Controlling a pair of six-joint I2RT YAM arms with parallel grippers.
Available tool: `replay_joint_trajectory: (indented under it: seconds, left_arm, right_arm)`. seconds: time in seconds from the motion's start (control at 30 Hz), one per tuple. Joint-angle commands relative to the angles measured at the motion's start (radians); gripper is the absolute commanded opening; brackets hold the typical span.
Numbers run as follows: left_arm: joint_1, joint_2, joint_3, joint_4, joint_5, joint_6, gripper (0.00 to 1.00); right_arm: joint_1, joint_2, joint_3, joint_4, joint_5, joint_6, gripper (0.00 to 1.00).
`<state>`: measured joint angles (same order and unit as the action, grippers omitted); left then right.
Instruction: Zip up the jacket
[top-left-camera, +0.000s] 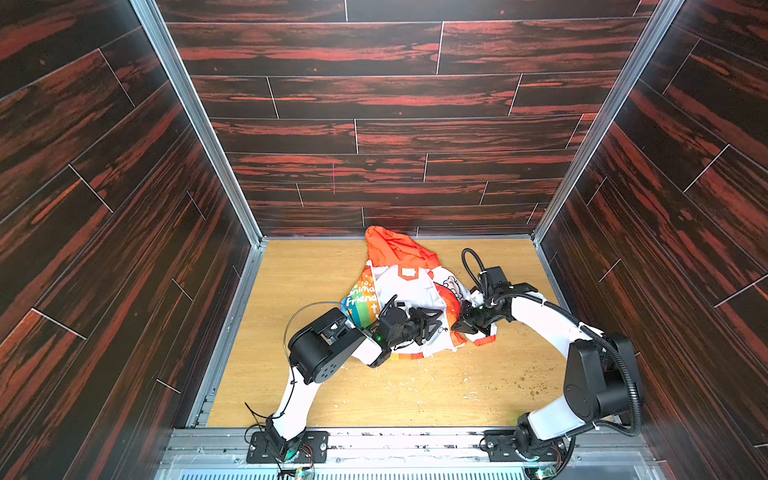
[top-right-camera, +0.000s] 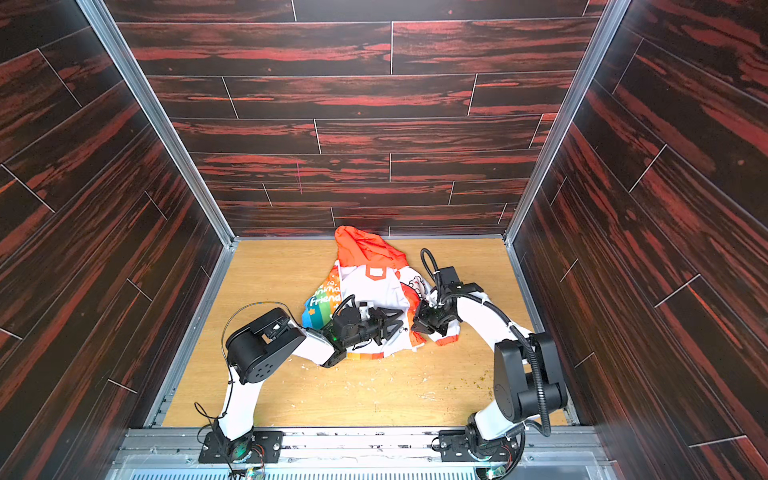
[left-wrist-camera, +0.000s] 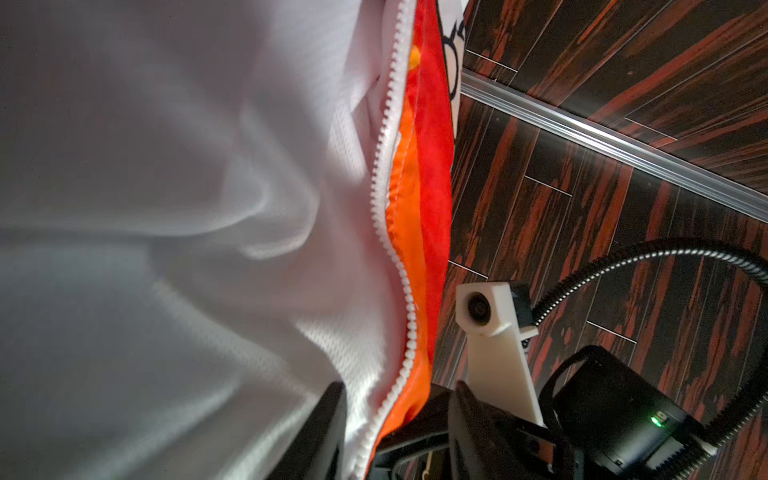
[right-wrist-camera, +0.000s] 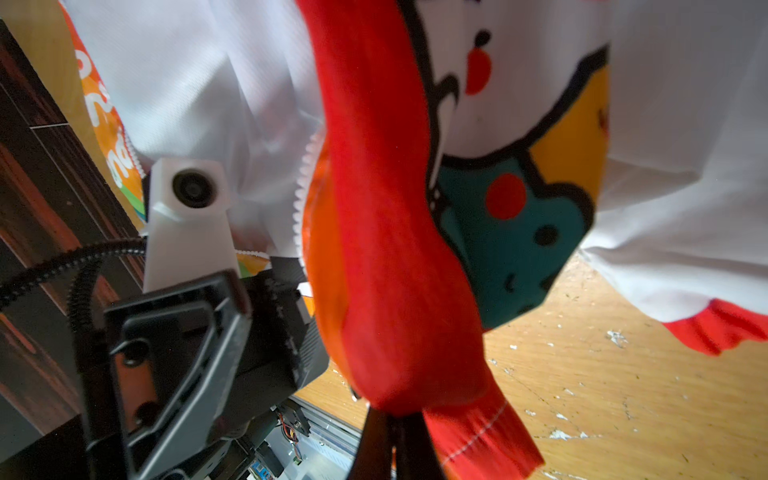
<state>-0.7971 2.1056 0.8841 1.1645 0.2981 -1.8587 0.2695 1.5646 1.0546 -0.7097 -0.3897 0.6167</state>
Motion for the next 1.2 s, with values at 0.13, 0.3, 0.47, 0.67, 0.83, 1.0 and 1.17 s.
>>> replay_joint_trajectory:
  seconds: [0.13,0.3,0.47,0.67,0.83,1.0,1.17]
  left_arm:
    - [-0.004,-0.041,-0.050,0.025,-0.015,-0.013,0.41]
    - [-0.004,-0.074,-0.103,-0.004,-0.033,-0.004,0.52]
    - [-0.010,-0.065,-0.093,-0.013,-0.019,-0.003,0.58]
    - [-0.017,0.002,-0.015,0.074,-0.008,-0.033,0.59]
    - [-0.017,0.009,0.001,0.127,-0.019,-0.035,0.59]
    - [-0.018,0.008,-0.014,0.154,-0.028,-0.037,0.55]
    - [-0.018,0.011,-0.040,0.163,-0.033,-0.047,0.43]
  right_arm:
    - [-0.010,-0.038,-0.003,-0.001,-0.011,0.011,0.00]
    - [-0.013,-0.061,0.008,0.001,-0.011,0.009,0.00]
    - [-0.014,-0.066,0.002,0.017,-0.034,0.011,0.00]
    - [-0.014,-0.067,-0.037,0.069,-0.097,0.045,0.00]
    - [-0.015,-0.081,-0.084,0.125,-0.142,0.086,0.00]
    - [-0.015,-0.081,-0.091,0.131,-0.143,0.092,0.00]
    - [-0.014,-0.078,-0.084,0.127,-0.138,0.092,0.00]
